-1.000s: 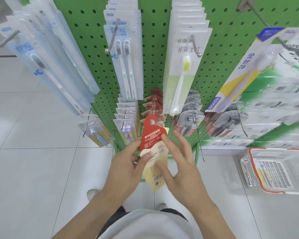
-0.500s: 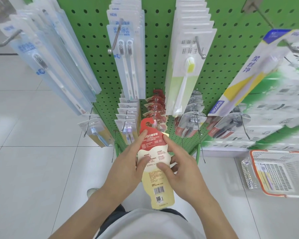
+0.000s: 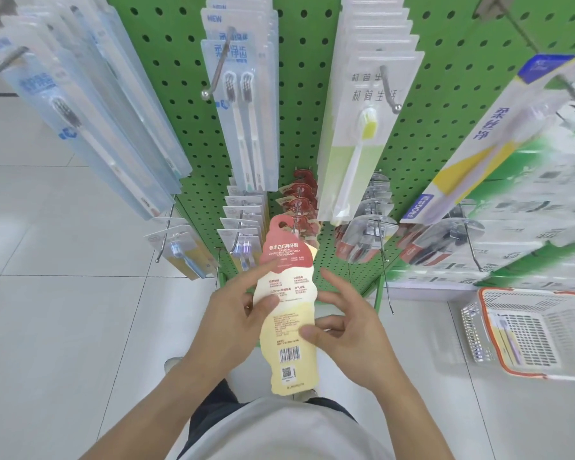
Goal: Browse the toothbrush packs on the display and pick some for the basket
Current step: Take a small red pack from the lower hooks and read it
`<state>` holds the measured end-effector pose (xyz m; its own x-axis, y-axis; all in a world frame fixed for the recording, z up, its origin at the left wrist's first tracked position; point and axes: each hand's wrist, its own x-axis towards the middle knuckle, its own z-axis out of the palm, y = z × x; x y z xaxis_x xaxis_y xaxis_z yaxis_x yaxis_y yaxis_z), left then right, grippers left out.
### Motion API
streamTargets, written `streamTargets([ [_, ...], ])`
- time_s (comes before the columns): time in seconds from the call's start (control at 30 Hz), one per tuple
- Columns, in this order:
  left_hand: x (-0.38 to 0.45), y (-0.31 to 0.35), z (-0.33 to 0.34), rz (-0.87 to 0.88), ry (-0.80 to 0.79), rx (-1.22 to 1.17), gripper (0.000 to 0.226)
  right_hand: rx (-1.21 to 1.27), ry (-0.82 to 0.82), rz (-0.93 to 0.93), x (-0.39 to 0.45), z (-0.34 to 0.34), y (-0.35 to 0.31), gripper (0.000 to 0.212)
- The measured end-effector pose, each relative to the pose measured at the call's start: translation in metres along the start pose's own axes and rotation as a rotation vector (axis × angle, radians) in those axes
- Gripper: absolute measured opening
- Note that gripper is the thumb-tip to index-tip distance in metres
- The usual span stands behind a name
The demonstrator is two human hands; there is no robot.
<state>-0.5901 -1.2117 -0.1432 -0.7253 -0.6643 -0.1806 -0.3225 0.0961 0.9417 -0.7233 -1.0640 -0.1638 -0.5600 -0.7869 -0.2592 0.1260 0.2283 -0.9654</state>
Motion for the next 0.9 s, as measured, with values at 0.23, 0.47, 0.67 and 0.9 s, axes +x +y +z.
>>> streamTargets([
  [0.23,-0.006,-0.007,0.005,-0.039,-0.017,-0.034,0.058,0.181,0.059,0.027,0.005,-0.003,0.001,0.062],
  [0.47,-0.005,0.005,0.006,-0.052,0.05,-0.138,0.05,0.098,-0.096,0.07,0.007,-0.011,-0.005,0.082],
  [0.67,0.007,0.015,0.007,-0.022,0.204,-0.091,0.071,0.043,-0.156,0.071,0.005,-0.014,-0.003,0.067],
  [0.9,0.013,0.015,0.012,-0.001,0.315,-0.003,0.047,0.017,-0.15,0.062,0.002,-0.016,-0.001,0.066],
])
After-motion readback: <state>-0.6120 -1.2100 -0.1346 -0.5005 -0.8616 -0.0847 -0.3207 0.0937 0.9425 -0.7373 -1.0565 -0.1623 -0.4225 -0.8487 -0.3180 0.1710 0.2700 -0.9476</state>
